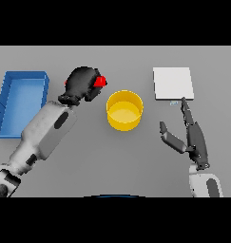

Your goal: Pick up the red beaker and tilt it to pour out 1 green nut into yellow bowl. Pick up the yellow bowl and place it on the metallic measuring scale.

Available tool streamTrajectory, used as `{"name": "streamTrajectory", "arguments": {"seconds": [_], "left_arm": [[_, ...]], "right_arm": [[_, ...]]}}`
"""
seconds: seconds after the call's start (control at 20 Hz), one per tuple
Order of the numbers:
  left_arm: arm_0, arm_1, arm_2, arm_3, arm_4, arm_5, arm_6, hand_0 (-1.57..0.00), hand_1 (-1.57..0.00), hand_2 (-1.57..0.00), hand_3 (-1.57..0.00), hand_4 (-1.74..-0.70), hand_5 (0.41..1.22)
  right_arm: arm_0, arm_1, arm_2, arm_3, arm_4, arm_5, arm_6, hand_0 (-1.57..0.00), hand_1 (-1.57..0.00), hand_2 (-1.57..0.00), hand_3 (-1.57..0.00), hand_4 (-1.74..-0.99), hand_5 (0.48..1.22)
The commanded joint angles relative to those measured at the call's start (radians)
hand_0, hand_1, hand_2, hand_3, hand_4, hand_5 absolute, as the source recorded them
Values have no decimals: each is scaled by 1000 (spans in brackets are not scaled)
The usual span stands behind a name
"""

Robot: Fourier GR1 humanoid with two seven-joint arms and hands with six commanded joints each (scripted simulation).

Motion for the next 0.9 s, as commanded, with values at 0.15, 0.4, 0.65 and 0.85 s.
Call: {"name": "streamTrajectory", "arguments": {"seconds": [0.15,0.4,0.65,0.85], "left_arm": [[-72,40,-95,24,-95,-58,-6,-1571,-1571,-1571,-1570,-1740,1190],[-174,61,-215,68,-186,-172,-30,-1571,-1571,-1571,-1391,-1687,1211],[-278,49,-345,130,-263,-262,-128,-1571,-1571,-1571,-1420,-1718,1218],[-331,44,-456,171,-341,-303,-165,-1571,-1571,-1571,-1509,-1732,1220]], "right_arm": [[13,-1,1,-10,4,-3,-3,1,1,1,1,-1274,704],[-3,14,-14,17,-23,-6,-10,1,1,1,1,-1287,690],[20,30,-20,9,-49,-4,-33,1,1,1,1,-1294,657],[16,36,-20,18,-50,-7,-44,1,1,1,1,-1291,640]]}}
